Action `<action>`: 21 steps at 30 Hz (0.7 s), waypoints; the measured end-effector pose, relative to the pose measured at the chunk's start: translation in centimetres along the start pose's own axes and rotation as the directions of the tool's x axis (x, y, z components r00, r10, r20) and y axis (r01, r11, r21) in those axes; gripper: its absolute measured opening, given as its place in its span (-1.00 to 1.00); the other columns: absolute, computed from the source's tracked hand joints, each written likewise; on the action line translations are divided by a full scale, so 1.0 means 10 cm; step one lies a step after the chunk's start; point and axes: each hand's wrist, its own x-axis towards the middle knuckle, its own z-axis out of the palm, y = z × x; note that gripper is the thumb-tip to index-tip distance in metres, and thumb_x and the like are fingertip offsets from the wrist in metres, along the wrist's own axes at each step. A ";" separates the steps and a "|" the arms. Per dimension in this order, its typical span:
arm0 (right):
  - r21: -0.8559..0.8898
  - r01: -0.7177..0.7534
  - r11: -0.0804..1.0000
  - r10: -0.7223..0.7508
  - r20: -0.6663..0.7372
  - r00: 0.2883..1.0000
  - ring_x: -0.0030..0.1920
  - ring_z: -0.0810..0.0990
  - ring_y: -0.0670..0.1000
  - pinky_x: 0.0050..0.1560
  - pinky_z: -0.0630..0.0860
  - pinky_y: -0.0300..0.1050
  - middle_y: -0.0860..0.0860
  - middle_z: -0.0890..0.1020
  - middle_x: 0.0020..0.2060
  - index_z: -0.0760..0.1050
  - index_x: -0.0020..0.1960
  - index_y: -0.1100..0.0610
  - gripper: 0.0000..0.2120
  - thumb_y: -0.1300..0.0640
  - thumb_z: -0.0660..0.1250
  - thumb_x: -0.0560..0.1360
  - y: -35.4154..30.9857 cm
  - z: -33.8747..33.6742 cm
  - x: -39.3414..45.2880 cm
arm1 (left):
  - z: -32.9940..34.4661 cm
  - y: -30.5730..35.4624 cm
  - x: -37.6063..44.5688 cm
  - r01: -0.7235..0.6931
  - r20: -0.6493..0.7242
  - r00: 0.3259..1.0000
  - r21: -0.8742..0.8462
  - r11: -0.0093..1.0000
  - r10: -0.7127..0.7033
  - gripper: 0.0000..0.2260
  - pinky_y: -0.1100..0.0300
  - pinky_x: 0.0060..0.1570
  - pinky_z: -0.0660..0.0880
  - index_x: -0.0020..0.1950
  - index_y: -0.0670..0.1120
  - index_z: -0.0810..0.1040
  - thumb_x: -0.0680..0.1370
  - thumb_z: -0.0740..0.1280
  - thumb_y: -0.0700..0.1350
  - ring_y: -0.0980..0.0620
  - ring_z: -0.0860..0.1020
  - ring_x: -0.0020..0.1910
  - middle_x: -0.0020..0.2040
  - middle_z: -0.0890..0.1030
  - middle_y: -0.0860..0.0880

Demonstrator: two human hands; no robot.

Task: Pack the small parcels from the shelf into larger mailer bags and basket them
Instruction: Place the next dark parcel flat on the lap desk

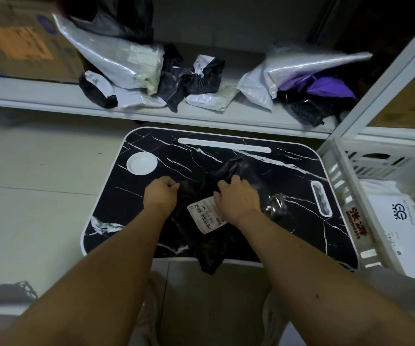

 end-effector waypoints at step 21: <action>0.453 -0.508 0.733 0.467 0.208 0.860 0.26 0.46 0.26 0.15 0.41 0.02 0.23 0.36 0.33 0.29 0.39 0.23 -0.60 0.15 0.25 0.59 0.32 -0.09 0.39 | -0.10 0.00 0.19 0.147 -0.006 0.989 -0.137 0.980 -0.150 -0.83 0.06 0.09 0.52 0.03 -0.12 0.54 0.51 0.42 -0.09 -0.06 0.56 0.03 -0.02 0.58 -0.07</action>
